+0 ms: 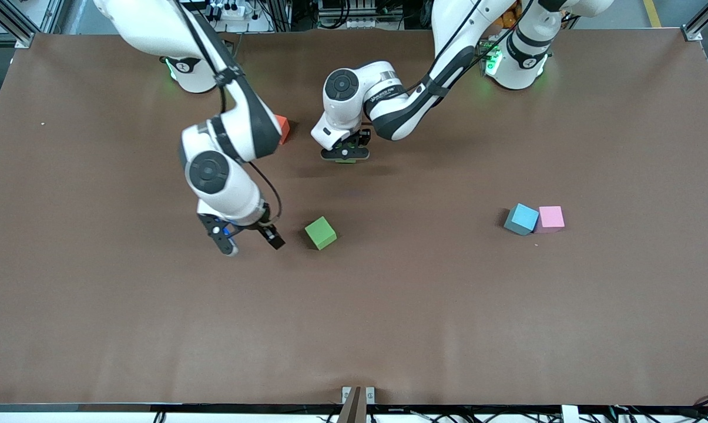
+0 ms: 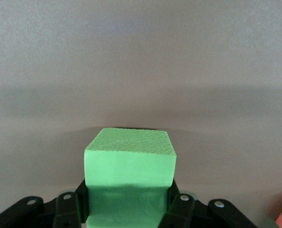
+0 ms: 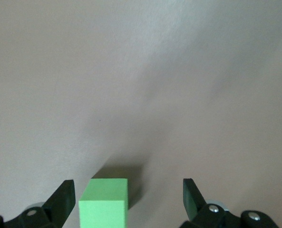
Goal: Arrange blocks into number 1
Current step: 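Carry the green cube to the column while the right gripper grasps another green cube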
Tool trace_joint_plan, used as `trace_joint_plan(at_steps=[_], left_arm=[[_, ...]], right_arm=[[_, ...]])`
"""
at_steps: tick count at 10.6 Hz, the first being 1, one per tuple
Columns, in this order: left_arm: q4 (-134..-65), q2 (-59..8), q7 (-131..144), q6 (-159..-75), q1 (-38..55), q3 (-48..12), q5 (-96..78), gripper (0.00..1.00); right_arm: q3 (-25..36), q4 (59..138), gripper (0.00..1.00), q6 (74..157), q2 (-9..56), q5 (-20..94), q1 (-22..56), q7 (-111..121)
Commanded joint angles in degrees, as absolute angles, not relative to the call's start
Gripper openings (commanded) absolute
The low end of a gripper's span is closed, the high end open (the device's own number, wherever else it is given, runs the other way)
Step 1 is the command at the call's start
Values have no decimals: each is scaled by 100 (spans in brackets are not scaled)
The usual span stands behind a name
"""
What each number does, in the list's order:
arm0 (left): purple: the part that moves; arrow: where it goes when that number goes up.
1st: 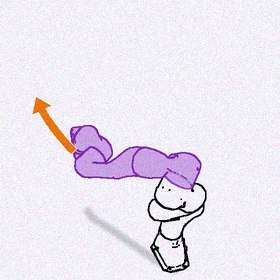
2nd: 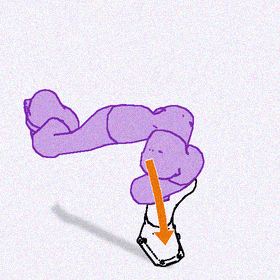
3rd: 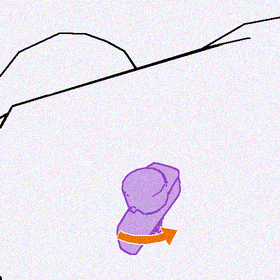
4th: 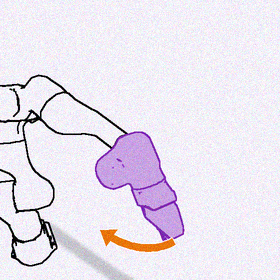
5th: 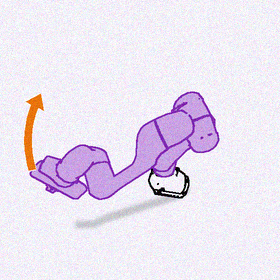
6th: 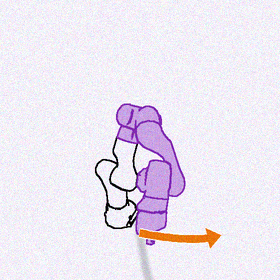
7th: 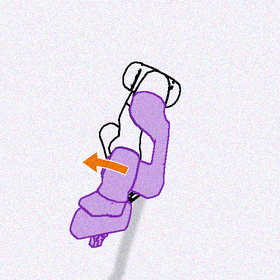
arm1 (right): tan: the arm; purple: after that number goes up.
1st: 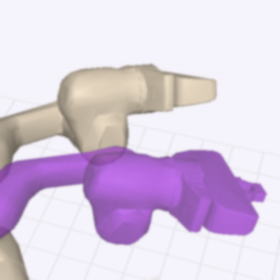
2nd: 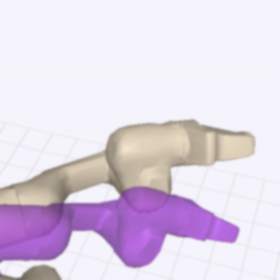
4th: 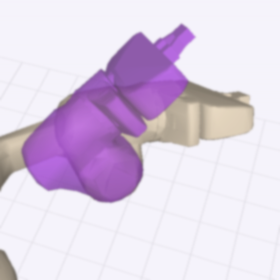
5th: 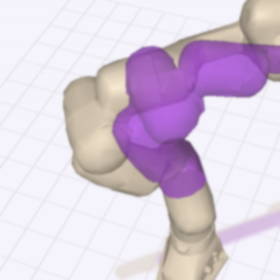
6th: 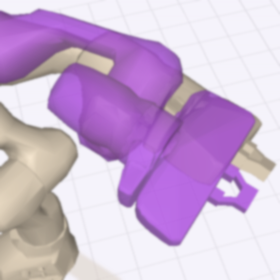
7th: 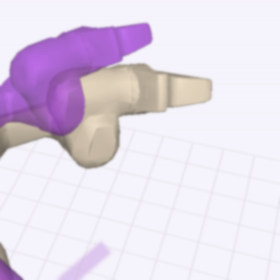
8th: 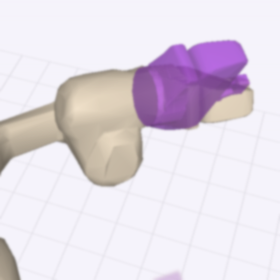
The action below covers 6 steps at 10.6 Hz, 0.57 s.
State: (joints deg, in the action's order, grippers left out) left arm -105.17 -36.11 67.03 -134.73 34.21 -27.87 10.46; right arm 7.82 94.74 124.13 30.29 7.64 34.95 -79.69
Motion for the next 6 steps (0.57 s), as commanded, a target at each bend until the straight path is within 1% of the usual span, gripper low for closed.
trace_joint_plan(at_steps=[1,3,6], left_arm=[[-10670,-3480,7048,-13544,3366,-2918,1248,0],[-10679,-3498,7093,-13544,3392,-2927,1248,0],[-10714,-3507,7110,-13544,3401,-2962,1257,0]], right_arm=[[782,8886,100,12462,3558,922,3594,-8489],[782,8894,100,12857,3682,1142,3735,-8569],[791,8921,100,13147,3849,1257,4007,-8910]])
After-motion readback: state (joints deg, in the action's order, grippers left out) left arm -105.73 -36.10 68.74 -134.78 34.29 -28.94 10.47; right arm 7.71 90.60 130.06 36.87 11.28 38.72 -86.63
